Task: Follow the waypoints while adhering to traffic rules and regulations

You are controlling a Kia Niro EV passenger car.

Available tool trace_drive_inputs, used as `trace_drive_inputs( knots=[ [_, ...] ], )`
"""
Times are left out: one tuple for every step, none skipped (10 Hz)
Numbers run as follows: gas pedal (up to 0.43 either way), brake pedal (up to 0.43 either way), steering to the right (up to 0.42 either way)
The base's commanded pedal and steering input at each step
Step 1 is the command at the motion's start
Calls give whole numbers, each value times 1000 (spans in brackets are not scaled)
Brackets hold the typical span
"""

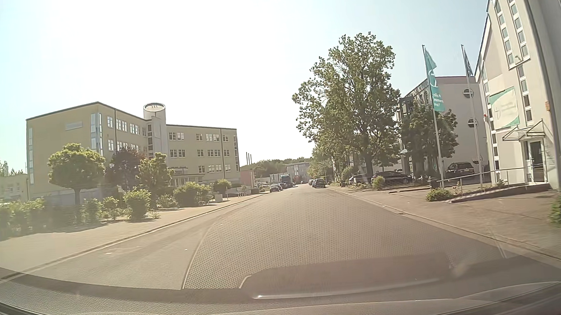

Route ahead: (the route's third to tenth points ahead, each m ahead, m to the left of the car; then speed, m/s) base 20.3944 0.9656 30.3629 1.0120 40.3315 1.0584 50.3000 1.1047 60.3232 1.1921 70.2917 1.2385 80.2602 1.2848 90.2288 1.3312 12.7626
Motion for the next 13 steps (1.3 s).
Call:
trace_drive_inputs(
  knots=[
    [39,18,-3],
    [39,18,-3],
    [39,18,-2],
    [39,18,-2],
    [39,18,-2],
    [28,18,-2],
    [28,18,-2],
    [20,18,-1],
    [8,18,-1],
    [0,18,-1],
    [0,18,-1],
    [0,18,-1],
    [0,18,-1]
  ],
)
